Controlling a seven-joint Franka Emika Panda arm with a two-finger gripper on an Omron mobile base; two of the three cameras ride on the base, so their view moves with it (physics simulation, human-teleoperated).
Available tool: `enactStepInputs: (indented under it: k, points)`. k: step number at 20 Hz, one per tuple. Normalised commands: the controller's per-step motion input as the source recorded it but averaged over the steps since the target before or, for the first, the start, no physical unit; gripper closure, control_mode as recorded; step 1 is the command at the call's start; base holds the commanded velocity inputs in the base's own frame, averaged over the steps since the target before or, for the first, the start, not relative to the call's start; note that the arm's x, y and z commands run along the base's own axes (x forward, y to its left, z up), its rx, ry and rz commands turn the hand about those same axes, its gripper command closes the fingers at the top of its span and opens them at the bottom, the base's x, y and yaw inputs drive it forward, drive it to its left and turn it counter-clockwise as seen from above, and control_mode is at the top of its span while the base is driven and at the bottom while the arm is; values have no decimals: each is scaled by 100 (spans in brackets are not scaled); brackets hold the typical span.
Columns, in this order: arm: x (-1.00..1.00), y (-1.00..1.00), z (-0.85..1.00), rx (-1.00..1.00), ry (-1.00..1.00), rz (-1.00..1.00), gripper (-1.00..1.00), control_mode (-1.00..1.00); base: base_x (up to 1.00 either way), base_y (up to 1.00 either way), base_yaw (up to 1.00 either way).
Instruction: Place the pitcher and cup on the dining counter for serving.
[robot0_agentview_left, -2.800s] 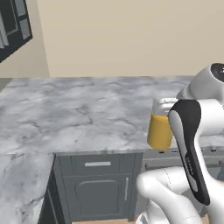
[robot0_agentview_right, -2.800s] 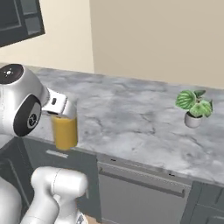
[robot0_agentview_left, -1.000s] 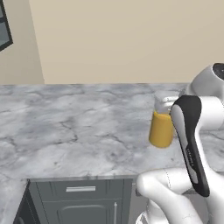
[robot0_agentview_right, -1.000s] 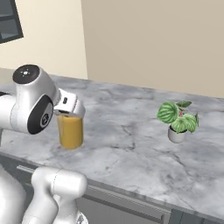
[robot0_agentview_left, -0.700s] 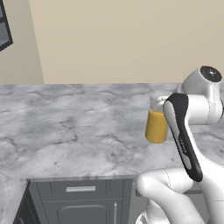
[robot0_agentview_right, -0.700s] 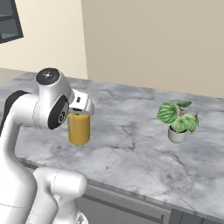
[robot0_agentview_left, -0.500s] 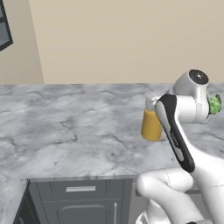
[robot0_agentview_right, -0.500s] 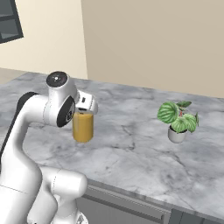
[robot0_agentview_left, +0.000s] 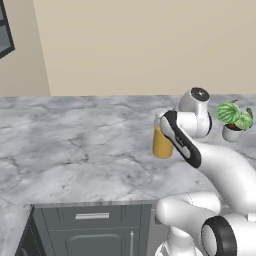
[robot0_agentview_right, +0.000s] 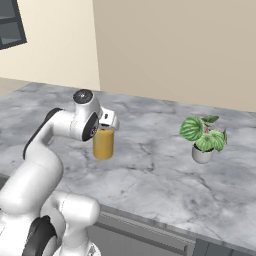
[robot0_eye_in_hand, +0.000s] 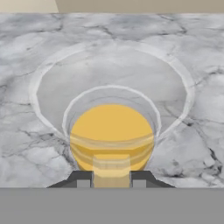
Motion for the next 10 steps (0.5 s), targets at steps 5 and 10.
enactStepInputs:
  k: [5, 10]
  points:
    - [56, 4, -67, 0, 5, 0, 100, -100, 0, 0, 0]
    - [8, 0, -73, 0, 0, 1, 100, -100, 0, 0, 0]
